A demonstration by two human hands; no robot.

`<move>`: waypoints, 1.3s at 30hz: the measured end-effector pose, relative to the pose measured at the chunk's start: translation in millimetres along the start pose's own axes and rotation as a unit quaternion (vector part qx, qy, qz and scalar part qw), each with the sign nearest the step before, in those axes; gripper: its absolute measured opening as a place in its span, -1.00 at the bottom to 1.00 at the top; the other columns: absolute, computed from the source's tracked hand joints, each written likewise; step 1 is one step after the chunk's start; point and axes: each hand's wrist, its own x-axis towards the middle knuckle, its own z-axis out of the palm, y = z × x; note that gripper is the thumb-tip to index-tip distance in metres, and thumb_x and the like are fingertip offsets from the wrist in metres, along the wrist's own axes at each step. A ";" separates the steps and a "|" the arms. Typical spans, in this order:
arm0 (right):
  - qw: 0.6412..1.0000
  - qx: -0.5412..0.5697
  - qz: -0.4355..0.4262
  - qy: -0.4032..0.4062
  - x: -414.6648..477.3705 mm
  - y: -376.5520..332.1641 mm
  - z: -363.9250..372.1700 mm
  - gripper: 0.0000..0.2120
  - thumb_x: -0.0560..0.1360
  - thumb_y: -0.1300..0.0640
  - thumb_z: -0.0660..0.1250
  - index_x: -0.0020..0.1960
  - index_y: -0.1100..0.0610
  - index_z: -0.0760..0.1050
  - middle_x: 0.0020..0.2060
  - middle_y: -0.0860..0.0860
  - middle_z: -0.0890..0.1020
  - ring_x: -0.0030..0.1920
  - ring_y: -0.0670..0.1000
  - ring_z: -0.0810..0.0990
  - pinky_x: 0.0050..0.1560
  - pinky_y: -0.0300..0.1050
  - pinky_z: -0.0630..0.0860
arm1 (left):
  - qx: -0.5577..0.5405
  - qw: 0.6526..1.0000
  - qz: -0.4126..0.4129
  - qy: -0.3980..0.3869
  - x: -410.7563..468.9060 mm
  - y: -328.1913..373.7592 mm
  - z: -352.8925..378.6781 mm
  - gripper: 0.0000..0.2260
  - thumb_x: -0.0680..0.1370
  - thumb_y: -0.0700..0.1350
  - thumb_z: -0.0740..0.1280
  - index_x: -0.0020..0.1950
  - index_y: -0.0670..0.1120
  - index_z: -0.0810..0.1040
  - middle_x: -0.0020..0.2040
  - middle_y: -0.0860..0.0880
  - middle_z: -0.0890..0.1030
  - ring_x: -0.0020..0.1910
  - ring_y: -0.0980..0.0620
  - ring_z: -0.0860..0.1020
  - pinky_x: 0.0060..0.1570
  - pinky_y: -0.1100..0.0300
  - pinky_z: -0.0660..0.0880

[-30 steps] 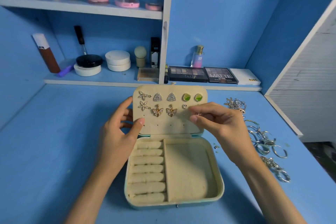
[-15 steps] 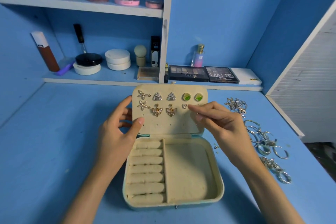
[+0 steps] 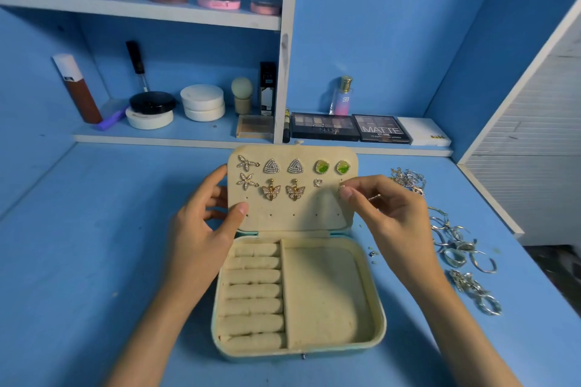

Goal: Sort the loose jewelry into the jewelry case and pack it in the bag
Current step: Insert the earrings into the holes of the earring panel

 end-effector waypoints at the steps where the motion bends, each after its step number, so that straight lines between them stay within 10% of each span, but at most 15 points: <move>1: 1.000 -0.016 -0.003 0.016 0.6 0.6 0.0 -0.84 0.44 0.25 0.42 -0.23 0.00 0.62 -0.31 -0.01 0.64 -0.33 -0.11 0.49 -0.28 -0.29 0.41 | 0.000 1.000 0.001 0.001 0.1 -0.2 -0.1 -0.51 0.48 -0.28 0.41 0.16 0.30 0.45 -0.15 0.28 0.59 -0.18 0.18 0.57 -0.15 0.42 0.47; 21: 0.998 -0.020 0.046 0.045 5.7 6.0 3.1 -0.92 0.44 0.20 0.41 -0.22 0.08 0.64 -0.33 0.23 0.59 -0.43 -0.12 0.37 -0.40 -0.32 0.30 | 0.011 1.000 -0.006 0.005 0.6 -1.8 -0.2 -0.58 0.48 -0.18 0.44 0.29 0.10 0.49 -0.06 0.10 0.59 -0.16 0.16 0.57 -0.14 0.41 0.48; 28: 0.995 -0.073 -0.004 0.068 5.1 11.4 5.8 -0.93 0.45 0.18 0.42 -0.21 0.05 0.61 -0.51 -0.11 0.42 -0.47 -0.13 0.31 -0.37 -0.33 0.24 | 0.007 1.000 -0.003 0.007 1.2 -0.9 -0.3 -0.58 0.38 -0.04 0.36 0.21 0.21 0.47 -0.12 0.27 0.59 -0.17 0.17 0.57 -0.14 0.42 0.47; 39: 0.963 -0.211 -0.110 0.124 5.0 14.9 9.1 -0.94 0.41 0.07 0.39 -0.22 0.04 0.59 -0.43 -0.09 0.33 -0.37 -0.13 0.35 -0.35 -0.37 0.25 | 0.019 1.000 0.010 0.009 0.5 -3.3 -0.7 -0.58 0.47 -0.18 0.45 0.24 0.16 0.47 -0.10 0.19 0.60 -0.14 0.17 0.57 -0.11 0.41 0.48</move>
